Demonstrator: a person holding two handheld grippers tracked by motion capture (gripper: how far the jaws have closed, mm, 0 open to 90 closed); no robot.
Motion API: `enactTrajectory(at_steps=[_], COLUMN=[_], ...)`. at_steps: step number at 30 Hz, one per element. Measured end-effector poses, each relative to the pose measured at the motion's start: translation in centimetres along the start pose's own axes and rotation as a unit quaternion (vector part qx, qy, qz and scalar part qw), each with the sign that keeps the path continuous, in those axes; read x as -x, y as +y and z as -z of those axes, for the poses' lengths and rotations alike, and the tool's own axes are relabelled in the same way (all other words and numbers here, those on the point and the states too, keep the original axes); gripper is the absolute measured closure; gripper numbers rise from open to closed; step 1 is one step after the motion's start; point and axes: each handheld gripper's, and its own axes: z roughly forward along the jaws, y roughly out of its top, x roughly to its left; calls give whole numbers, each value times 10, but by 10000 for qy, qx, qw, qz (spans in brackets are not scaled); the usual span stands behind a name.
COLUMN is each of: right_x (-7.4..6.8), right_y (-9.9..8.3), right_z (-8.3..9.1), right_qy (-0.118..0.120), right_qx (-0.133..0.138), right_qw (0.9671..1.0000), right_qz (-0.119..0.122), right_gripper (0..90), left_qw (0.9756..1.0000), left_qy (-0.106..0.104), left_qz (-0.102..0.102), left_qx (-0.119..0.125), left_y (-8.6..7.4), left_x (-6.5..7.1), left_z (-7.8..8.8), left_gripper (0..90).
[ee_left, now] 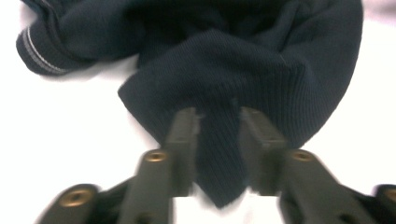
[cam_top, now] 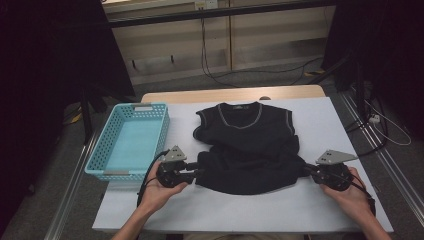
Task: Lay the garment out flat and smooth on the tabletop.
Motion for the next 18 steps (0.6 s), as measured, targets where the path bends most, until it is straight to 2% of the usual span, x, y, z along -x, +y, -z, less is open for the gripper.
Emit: enactTrajectory(at_steps=[3,6,9,11,14,16,17,18], right_x=[4,11,20,23,21,22,22,23], right_y=[-1,-3,-7,-8,-7,-7,-8,-8], right_z=[2,6,8,9,8,8,8,8], right_qy=[-109,-320,-569,-589,-627,-582,-541,-511], right_qx=[-1,-16,-69,-73,-93,-99,-91,-72], right_qw=[9999,9994,9978,9975,9973,9975,9976,9978], right_qz=[-58,-148,-340,-394,-358,-397,-425,-422], right_gripper=[848,850,851,851,851,850,850,849], left_qw=[9999,9996,9990,9986,9986,9978,9969,9972], left_qy=[94,226,327,294,161,159,191,178], left_qz=[-28,-71,-46,-132,-170,-228,-289,-294], left_qx=[-66,-140,-287,-427,-465,-609,-702,-665], left_y=[-2,-4,-8,-11,-11,-11,-12,-13], left_x=[-1,-3,-7,-7,-1,4,6,7], left_z=[-1,-2,-6,-12,-20,-28,-33,-36], left_gripper=[645,647,663,671,668,727,724,698])
